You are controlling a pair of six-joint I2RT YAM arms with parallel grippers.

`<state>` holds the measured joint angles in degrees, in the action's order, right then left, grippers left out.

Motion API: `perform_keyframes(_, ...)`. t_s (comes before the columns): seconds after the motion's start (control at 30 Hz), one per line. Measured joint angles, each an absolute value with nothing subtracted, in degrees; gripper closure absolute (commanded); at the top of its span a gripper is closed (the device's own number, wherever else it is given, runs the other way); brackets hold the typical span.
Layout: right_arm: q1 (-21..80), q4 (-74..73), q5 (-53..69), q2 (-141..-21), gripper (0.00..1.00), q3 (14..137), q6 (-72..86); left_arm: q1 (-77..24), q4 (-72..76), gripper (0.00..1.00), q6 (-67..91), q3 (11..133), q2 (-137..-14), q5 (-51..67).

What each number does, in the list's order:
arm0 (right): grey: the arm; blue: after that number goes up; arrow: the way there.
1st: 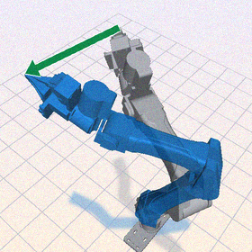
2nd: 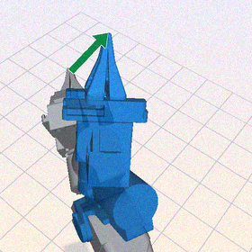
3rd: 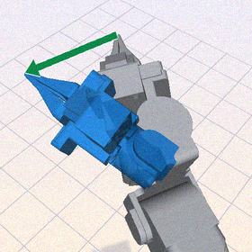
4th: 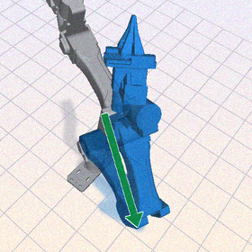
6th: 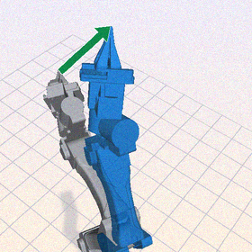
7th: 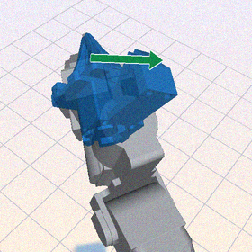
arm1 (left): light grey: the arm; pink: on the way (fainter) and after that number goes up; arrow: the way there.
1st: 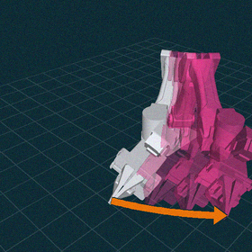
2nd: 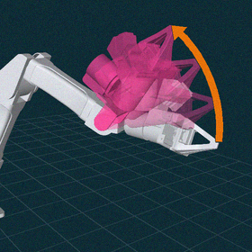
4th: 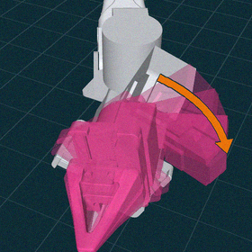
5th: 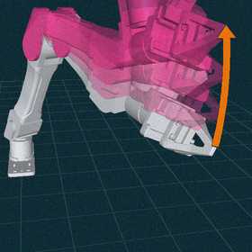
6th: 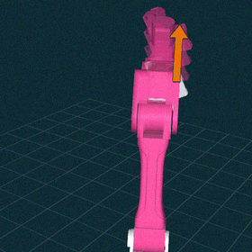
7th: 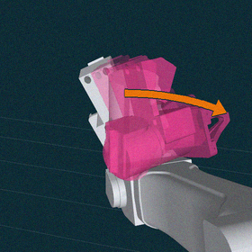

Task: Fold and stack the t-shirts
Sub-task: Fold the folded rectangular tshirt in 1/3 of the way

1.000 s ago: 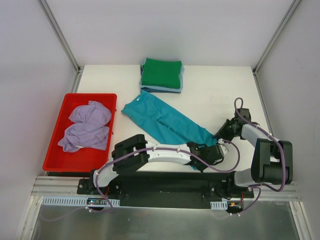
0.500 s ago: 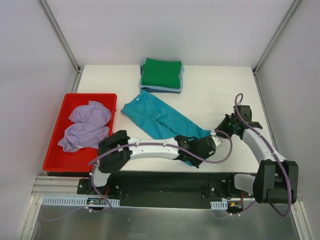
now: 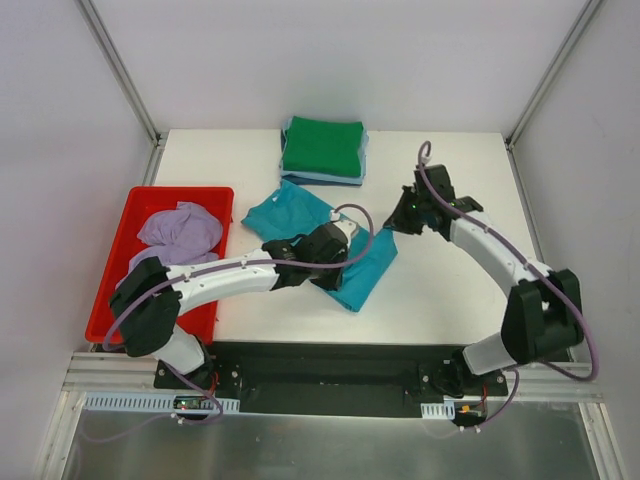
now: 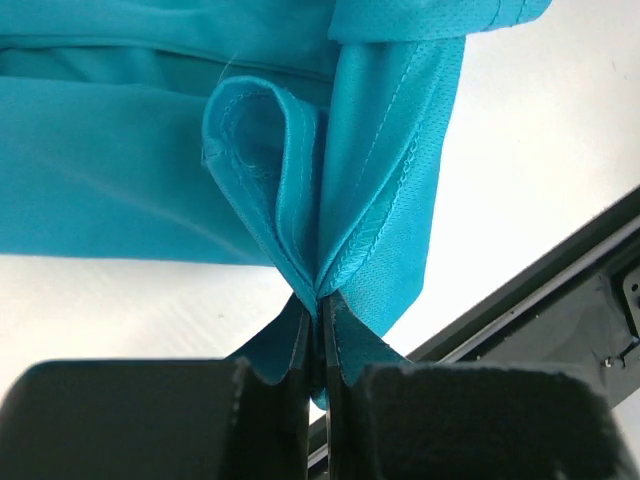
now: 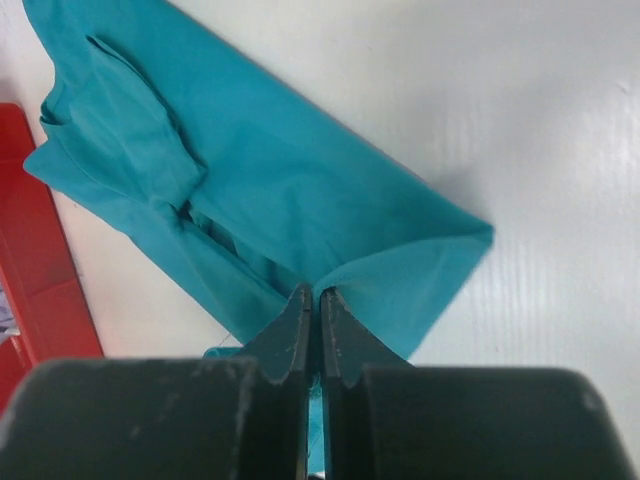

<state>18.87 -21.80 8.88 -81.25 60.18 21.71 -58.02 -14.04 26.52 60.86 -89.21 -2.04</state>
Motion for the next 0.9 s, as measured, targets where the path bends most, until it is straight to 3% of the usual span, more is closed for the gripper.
perform_keyframes(0.33,26.06,-20.84,2.09,-101.12,0.99,78.87,22.31,-45.56,-12.84,1.00,27.68,55.53,-83.05,-4.34)
perform_keyframes(0.5,27.05,-17.54,1.83,-107.00,0.99,81.65,23.66,-40.42,-12.69,1.00,27.59,55.37,-83.07,-4.99)
perform_keyframes(0.67,27.62,-15.99,1.28,-111.85,0.94,84.49,24.69,-36.95,-12.64,1.00,27.53,56.12,-86.83,-4.73)
perform_keyframes(0.7,27.64,-15.77,1.28,-112.66,0.91,85.14,24.84,-36.45,-12.67,0.96,27.49,56.62,-88.25,-4.49)
perform_keyframes(0.73,27.64,-15.68,1.30,-113.54,0.84,85.95,24.86,-36.07,-12.60,0.88,27.49,57.04,-89.47,-4.43)
perform_keyframes(0.8,27.64,-15.77,1.56,-115.48,0.68,87.99,24.75,-35.35,-12.73,0.80,27.42,57.69,-91.31,-4.29)
perform_keyframes(0.87,27.59,-16.12,2.26,-118.04,0.47,91.18,24.21,-34.83,-13.34,0.61,27.11,58.26,-92.29,-4.34)
perform_keyframes(0.9,27.57,-16.64,2.63,-119.42,0.27,93.19,23.68,-34.72,-13.69,0.51,26.79,58.50,-92.47,-4.40)
